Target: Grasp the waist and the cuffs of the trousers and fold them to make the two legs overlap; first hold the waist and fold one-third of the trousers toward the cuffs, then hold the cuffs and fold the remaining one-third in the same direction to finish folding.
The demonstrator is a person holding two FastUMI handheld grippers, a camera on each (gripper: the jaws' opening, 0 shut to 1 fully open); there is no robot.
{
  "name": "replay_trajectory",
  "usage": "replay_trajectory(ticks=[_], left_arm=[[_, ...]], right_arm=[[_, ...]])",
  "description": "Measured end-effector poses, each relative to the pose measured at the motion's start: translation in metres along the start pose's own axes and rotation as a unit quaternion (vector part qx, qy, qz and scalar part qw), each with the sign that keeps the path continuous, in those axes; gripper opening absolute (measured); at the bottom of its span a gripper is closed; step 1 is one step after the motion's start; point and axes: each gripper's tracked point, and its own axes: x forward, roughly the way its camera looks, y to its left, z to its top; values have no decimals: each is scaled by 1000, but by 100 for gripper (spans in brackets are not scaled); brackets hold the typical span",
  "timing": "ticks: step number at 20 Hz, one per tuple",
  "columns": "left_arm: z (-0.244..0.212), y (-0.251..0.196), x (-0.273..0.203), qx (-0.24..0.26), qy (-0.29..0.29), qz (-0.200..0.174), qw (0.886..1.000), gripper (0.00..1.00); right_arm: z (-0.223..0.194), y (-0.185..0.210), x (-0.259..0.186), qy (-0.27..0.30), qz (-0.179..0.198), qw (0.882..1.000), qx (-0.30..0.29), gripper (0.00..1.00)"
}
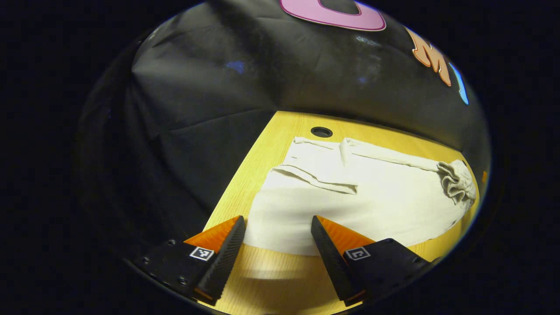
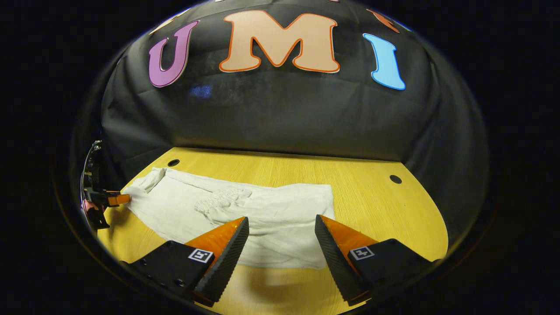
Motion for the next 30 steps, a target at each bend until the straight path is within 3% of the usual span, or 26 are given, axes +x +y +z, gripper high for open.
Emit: replay_trajectory(ticks=[4, 7, 9, 14, 18, 24, 30], left_arm=[[7, 10, -8, 8, 3, -22, 1000, 64], [15, 2, -8, -2, -7, -41, 999, 23], [15, -1, -7, -18, -10, -40, 999, 3], [23, -7, -12, -66, -26, -34, 997, 0], [49, -28, -33, -98, -48, -58, 992, 0], [100, -107, -69, -131, -82, -123, 980, 0], [138, -213, -107, -141, -104, -176, 969, 0]], right_arm=[[-3, -7, -7, 2, -13, 1000, -14, 97], [-6, -9, -17, 2, -14, 1000, -10, 97], [-7, -14, -23, 1, -19, 1000, -8, 97], [-1, -31, -35, -5, -34, 999, -16, 98], [9, -49, -50, -14, -48, 999, -3, 98], [20, -83, -74, -28, -53, 998, 3, 98], [15, -121, -94, -26, -30, 999, -4, 99]])
